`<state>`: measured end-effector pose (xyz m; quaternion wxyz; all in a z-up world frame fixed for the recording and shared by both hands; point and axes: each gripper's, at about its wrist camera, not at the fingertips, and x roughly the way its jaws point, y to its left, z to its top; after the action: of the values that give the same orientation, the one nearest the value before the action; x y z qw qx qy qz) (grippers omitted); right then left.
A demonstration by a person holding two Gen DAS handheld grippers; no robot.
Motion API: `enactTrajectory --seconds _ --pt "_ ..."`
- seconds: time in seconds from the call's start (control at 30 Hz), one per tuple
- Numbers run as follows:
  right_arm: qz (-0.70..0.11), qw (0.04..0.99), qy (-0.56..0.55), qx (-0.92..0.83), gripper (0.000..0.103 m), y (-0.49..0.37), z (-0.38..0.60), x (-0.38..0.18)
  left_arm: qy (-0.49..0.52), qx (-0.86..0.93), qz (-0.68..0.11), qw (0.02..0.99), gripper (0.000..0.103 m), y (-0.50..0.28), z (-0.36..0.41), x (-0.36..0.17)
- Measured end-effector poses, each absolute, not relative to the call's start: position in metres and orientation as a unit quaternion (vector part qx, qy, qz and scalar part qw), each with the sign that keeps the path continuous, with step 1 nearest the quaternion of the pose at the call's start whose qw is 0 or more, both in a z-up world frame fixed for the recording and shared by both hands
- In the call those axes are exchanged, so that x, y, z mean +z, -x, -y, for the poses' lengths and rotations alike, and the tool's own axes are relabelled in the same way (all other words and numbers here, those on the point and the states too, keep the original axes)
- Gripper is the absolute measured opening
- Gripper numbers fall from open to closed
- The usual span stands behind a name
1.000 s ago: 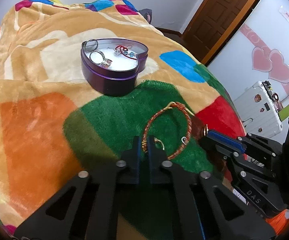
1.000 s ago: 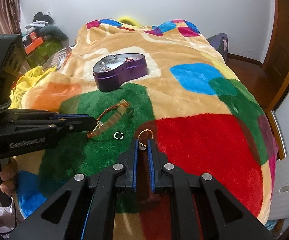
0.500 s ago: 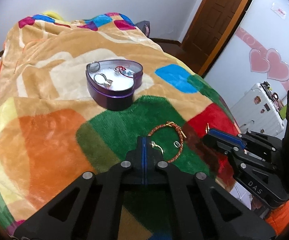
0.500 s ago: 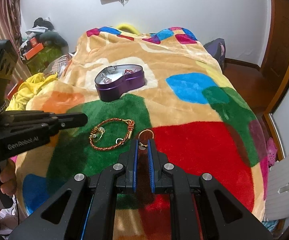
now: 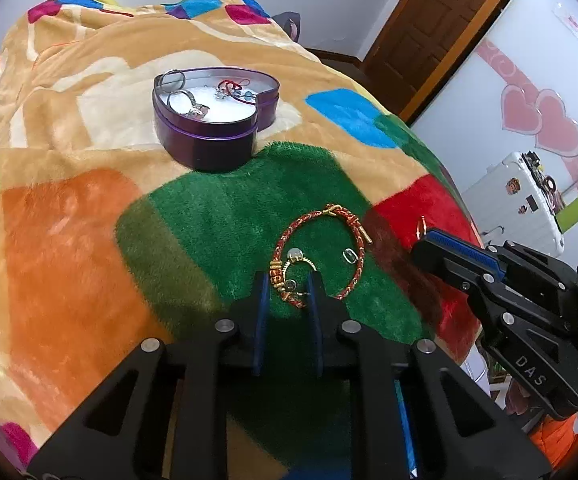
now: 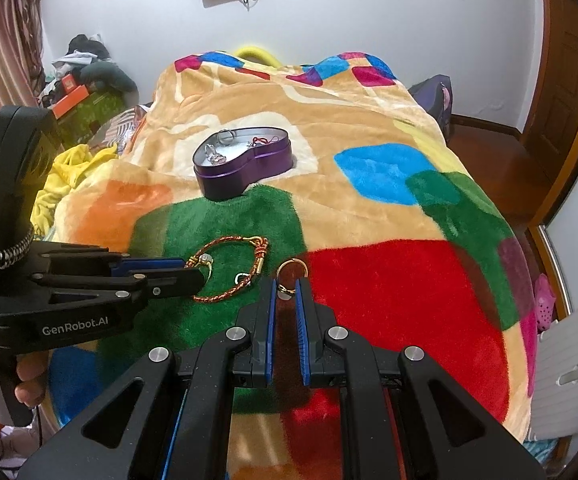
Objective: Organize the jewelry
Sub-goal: 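Grasp the gold hoop earring with the right tool while the left tool grasps the braided bracelet, then carry the braided bracelet and gold hoop earring over the heart tin with both tools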
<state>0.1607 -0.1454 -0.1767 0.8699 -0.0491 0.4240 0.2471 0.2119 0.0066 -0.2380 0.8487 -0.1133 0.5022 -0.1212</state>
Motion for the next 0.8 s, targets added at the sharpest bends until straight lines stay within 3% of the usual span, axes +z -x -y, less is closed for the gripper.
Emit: enactTrajectory --seconds 0.07,0.13,0.8 --pt "-0.425 0.870 0.048 0.247 0.009 -0.161 0.146 -0.177 0.111 -0.120 -0.501 0.850 0.018 -0.212 -0.006 -0.239" --pt "-0.426 0.869 0.048 0.247 0.009 -0.162 0.146 -0.179 0.104 -0.116 -0.498 0.853 0.011 -0.211 -0.005 -0.238" --pt "-0.397 0.881 0.040 0.253 0.009 -0.164 0.143 -0.155 0.106 -0.085 -0.415 0.900 0.010 -0.198 -0.035 -0.177"
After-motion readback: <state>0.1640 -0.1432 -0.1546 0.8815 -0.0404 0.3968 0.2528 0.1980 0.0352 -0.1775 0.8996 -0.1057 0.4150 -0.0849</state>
